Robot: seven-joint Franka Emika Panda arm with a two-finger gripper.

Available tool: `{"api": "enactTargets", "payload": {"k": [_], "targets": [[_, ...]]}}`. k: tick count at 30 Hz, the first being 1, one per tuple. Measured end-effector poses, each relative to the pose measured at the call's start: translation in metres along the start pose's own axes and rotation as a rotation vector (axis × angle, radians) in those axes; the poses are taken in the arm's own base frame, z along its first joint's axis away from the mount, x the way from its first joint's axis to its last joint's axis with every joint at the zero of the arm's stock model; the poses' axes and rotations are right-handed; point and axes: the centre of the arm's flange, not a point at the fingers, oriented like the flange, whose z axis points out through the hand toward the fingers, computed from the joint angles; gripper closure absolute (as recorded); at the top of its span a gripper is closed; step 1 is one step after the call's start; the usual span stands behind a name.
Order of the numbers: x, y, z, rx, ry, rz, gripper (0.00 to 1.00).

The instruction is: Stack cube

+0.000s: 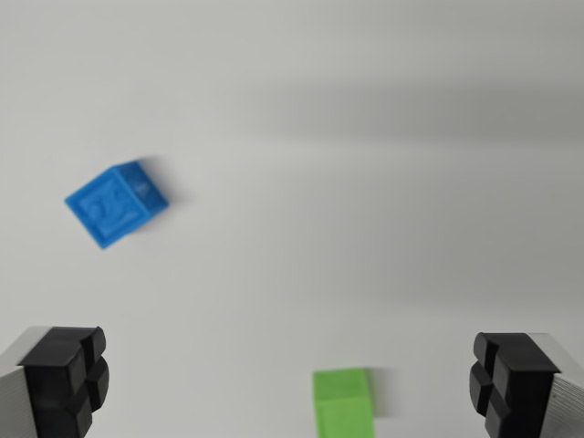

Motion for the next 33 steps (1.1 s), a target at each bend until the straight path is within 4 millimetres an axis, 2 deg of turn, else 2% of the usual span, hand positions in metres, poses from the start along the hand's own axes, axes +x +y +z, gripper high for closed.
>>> {"api": "enactTargets", "payload": {"k": [16,33], "targets": [[-0.011,-0.007,0.021,-0.004,-0.007,-0.046,0.0],[-0.031,-0.019,0.058,-0.013,-0.018,-0.13,0.0]]}}
